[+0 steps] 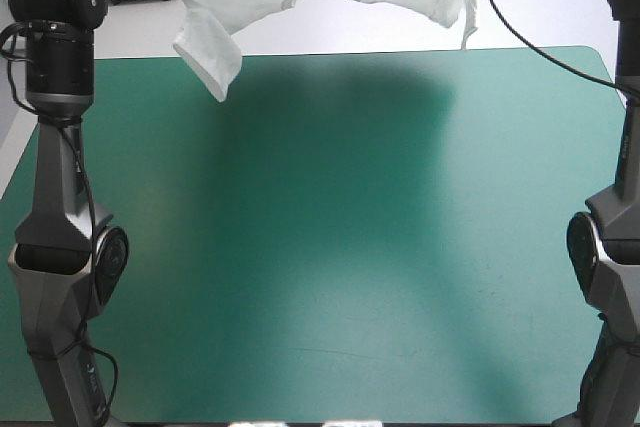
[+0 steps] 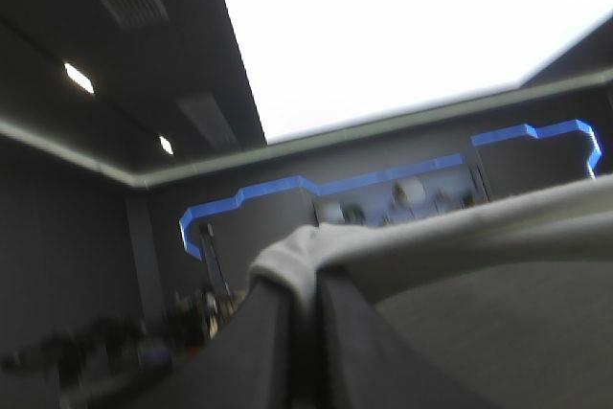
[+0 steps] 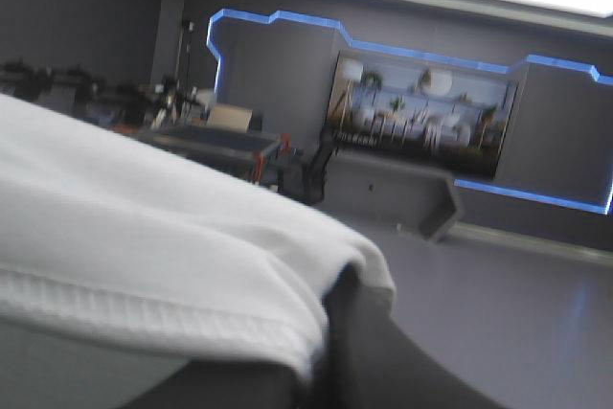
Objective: Fold the cloth
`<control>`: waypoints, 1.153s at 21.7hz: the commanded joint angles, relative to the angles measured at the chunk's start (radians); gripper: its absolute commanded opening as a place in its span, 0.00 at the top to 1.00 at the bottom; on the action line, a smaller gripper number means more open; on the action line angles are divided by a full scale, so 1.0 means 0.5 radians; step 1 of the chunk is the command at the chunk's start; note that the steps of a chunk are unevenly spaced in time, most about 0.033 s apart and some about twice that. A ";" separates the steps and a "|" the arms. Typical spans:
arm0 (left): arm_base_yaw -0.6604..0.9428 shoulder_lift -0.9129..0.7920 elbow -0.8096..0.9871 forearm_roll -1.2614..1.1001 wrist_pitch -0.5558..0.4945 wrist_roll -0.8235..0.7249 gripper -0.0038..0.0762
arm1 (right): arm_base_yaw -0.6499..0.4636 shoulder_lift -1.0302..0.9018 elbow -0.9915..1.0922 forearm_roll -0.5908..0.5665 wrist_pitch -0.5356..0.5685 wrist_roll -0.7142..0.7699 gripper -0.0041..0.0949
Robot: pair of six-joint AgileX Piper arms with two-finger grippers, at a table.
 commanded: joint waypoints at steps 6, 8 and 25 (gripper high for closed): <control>0.106 0.117 -0.037 -0.256 1.060 -0.036 0.96 | -0.039 0.047 0.330 -0.056 0.367 -0.108 0.98; 0.106 0.140 -0.037 -0.321 1.242 -0.036 0.96 | -0.039 0.044 0.429 -0.038 0.386 -0.124 0.98; 0.101 -0.621 1.141 -0.496 2.162 -0.157 0.96 | -0.050 -1.034 2.307 0.130 0.553 -0.392 0.98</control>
